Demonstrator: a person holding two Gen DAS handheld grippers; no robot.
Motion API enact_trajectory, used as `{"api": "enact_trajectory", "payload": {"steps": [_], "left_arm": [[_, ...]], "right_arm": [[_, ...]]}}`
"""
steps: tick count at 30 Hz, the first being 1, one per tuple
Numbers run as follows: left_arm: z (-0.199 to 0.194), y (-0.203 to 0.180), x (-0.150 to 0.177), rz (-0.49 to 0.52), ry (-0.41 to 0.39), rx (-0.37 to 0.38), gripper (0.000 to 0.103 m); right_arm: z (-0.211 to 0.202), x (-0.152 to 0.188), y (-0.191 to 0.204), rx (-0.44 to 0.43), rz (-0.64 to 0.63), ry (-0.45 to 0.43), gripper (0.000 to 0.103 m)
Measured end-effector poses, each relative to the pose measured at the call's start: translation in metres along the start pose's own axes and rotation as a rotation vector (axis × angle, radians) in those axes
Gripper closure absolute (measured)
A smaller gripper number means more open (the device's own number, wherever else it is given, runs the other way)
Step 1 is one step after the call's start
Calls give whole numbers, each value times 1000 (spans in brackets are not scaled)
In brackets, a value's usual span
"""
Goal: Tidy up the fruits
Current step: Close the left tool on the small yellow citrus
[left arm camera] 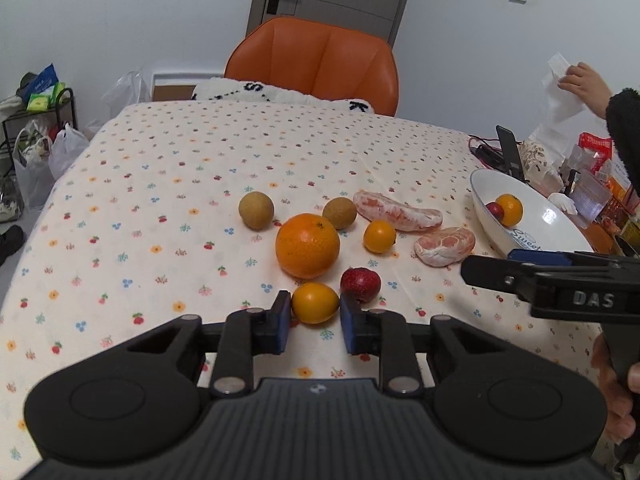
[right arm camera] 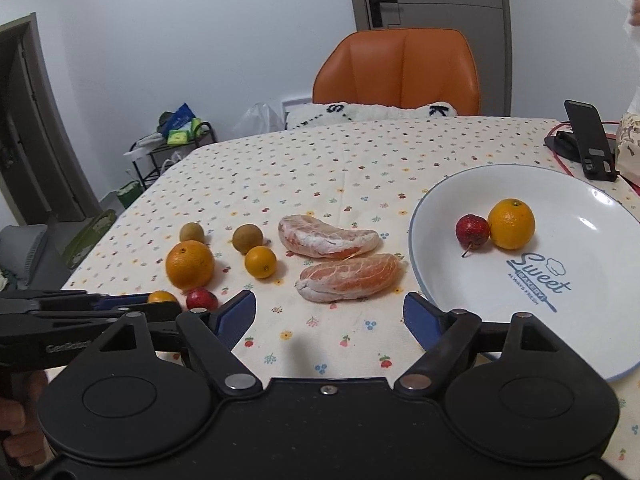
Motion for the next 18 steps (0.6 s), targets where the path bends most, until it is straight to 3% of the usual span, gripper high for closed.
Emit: {"api": "enact_trajectory", "payload": {"steps": [18], "left_arm": [[-7, 17, -6, -24, -42, 26, 78]], "right_arm": [[23, -7, 18, 116, -34, -22, 27]]}}
Point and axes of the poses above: each gripper's, at about its wrist camera, not at the fingertips, and z roughly the way its jaws point, y to its left, x to its underside, the point moved 5 cm from there along z, roughly the way its jaws point, and after that the axes turned 9 degrees about x, right-handed, at the moved point
